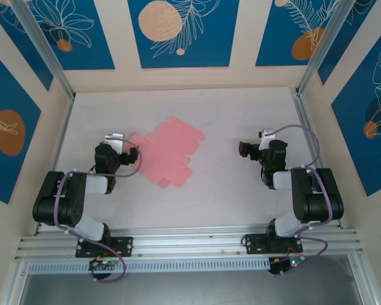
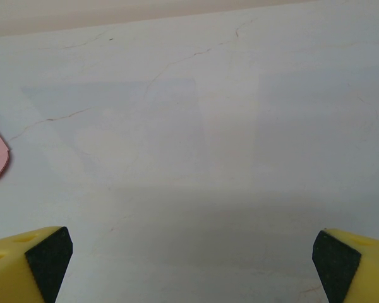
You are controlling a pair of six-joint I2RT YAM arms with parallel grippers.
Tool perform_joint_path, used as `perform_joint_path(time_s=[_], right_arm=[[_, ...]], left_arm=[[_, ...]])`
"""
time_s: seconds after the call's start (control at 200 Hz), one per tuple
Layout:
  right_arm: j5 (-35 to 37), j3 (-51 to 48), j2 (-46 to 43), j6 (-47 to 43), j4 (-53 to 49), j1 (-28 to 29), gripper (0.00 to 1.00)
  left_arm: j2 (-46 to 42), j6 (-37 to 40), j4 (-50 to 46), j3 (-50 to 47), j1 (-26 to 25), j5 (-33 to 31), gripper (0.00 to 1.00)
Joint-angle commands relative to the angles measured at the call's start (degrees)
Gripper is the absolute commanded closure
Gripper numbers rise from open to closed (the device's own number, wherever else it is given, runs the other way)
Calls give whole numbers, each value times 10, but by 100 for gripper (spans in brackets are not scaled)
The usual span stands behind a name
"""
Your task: Fold the paper box
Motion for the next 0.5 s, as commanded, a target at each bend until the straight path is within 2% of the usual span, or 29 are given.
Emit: perform_joint_path(time_s=[0.0, 0.165, 0.32, 0.425, 0.495], right_arm=[[2, 6, -2, 1, 6, 2, 1], [3, 4, -3, 0, 8, 3, 0], [25, 9, -19, 5, -13, 7, 0], [44, 15, -50, 7, -50, 11, 0], [57, 32, -81, 17, -108, 15, 1]], left_arm=[[-1, -9, 2, -3, 8, -8, 0], [-24, -16, -17, -2, 8, -21, 0], [-87, -25, -63, -5, 8, -51, 0], [-137, -45, -126, 3, 8, -91, 0], [-170, -91, -185, 16, 8, -133, 0]])
